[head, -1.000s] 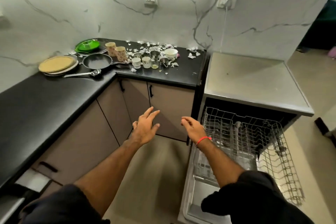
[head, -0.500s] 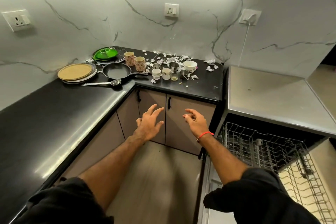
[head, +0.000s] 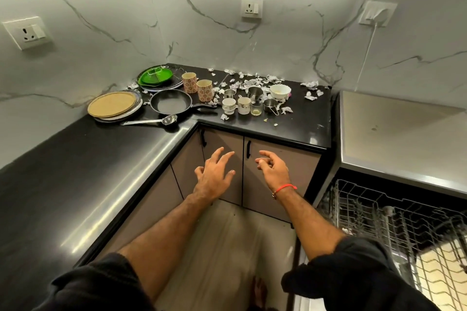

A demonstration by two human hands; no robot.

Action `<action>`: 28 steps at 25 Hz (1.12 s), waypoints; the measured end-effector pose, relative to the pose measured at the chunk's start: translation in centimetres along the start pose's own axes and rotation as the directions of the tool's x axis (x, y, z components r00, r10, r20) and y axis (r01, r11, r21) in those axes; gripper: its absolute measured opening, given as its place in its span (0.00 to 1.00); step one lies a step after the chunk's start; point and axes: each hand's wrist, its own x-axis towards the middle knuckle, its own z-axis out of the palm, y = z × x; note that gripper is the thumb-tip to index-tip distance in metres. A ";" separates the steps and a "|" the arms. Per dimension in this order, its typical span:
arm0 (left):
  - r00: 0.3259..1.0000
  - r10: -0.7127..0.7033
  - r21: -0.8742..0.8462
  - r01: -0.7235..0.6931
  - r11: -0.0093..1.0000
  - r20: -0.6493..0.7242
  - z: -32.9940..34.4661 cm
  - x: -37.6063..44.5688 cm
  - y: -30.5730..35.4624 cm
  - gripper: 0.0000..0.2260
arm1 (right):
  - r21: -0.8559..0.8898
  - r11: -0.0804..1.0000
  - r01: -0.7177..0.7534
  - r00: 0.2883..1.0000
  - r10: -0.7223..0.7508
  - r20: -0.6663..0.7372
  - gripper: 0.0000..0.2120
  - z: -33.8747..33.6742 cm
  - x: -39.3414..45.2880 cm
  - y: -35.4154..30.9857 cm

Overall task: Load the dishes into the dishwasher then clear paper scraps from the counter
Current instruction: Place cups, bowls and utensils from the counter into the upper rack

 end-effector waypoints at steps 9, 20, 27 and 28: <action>0.993 -0.108 0.033 0.106 0.994 0.050 2.7 13.9 -2.1 0.27 | 0.042 0.997 -0.071 0.996 0.069 0.050 0.13 1.9 14.9 1.5; 0.981 -0.183 0.038 0.181 0.983 0.062 5.2 30.0 -1.4 0.27 | -0.109 0.983 -0.148 0.961 0.169 0.217 0.24 0.4 29.7 4.1; 0.991 -0.135 0.032 0.136 0.990 -0.021 4.2 40.5 -4.9 0.35 | -0.448 0.894 -0.031 0.877 0.239 0.417 0.31 1.4 34.7 5.1; 0.990 -0.141 0.040 0.140 0.989 0.009 4.2 41.8 -5.7 0.37 | -0.468 0.883 0.036 0.903 0.172 0.394 0.27 1.6 35.3 4.8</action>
